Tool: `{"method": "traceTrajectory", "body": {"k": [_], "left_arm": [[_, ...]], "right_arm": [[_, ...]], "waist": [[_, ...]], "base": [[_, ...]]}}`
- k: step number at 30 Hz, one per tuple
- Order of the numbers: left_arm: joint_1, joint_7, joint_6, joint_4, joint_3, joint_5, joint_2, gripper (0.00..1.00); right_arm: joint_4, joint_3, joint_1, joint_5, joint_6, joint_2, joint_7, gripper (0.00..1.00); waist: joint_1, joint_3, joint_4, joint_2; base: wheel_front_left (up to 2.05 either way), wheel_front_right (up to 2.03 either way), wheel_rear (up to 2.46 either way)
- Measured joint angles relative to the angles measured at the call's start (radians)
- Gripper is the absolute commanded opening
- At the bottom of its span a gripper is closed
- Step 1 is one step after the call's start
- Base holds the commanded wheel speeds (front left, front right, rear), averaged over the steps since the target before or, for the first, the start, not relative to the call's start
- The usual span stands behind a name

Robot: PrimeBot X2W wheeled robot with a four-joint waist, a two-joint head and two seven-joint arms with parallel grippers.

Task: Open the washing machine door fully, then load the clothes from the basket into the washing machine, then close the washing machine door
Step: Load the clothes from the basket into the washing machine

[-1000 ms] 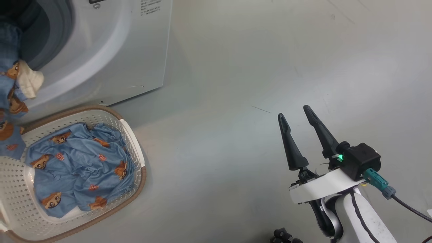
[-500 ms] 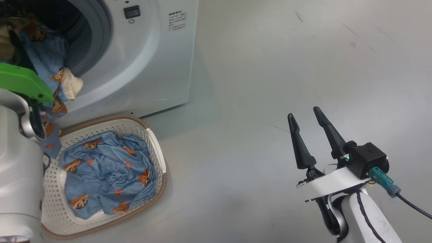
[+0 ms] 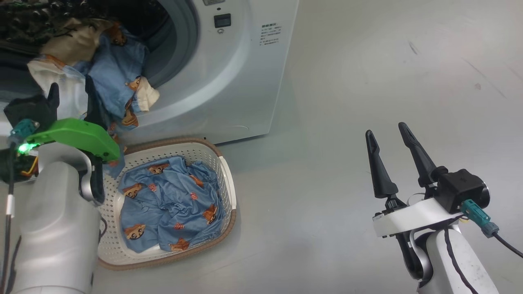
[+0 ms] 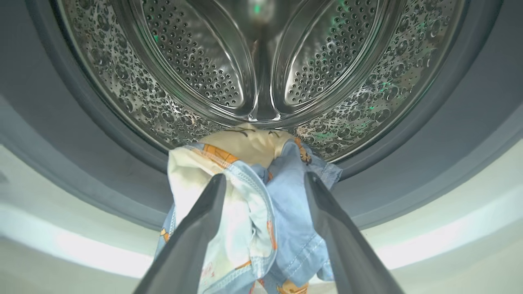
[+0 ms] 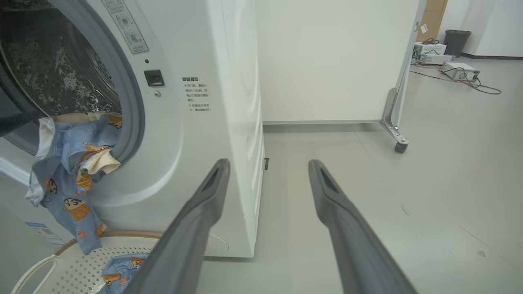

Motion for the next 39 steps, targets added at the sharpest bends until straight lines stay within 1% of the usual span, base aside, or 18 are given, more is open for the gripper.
{"method": "traceTrajectory", "body": {"k": [5, 9, 17, 22, 27, 33, 39], "left_arm": [[0.102, -0.009, -0.017, -0.051, -0.021, 0.001, -0.018, 1.0], [0.158, -0.009, -0.029, -0.1, -0.026, -0.002, -0.034, 1.0], [0.274, -0.012, -0.025, -0.28, -0.008, 0.003, -0.035, 1.0], [0.367, -0.012, -0.015, -0.368, 0.001, 0.013, -0.035, 1.0], [0.436, -0.011, -0.015, -0.432, -0.001, 0.026, -0.04, 1.0], [0.498, -0.011, 0.002, -0.493, -0.001, 0.033, -0.04, 1.0], [0.553, -0.011, 0.006, -0.548, -0.002, 0.036, -0.04, 1.0]], "right_arm": [[-0.012, -0.025, 0.0, -0.018, 0.003, 0.0, 0.0, 1.0], [-0.014, -0.035, 0.0, -0.026, 0.003, -0.001, 0.0, 1.0], [-0.017, -0.044, -0.003, -0.038, 0.013, -0.002, 0.0, 1.0], [-0.017, -0.047, -0.005, -0.042, 0.014, -0.001, 0.0, 1.0], [-0.015, -0.06, -0.005, -0.042, 0.017, -0.002, 0.0, 1.0], [-0.015, -0.06, -0.005, -0.042, 0.017, -0.002, 0.0, 1.0], [-0.015, -0.059, -0.005, -0.042, 0.018, -0.002, 0.0, 1.0]], "waist": [[0.0, 0.0, 0.052, 0.0], [0.0, 0.007, 0.081, -0.0001], [0.0, 0.026, 0.119, 0.0], [0.0, 0.028, 0.127, 0.0], [0.0, 0.018, 0.134, 0.0], [0.0, 0.011, 0.137, 0.0], [0.0, 0.007, 0.137, 0.0]], "base": [[0.0, 0.0, 0.0], [0.0, 0.0, 0.0], [0.0, 0.0, 0.0], [0.0, 0.0, 0.0], [0.0, 0.0, 0.0], [0.0, 0.0, 0.0], [0.0, 0.0, 0.0]]}}
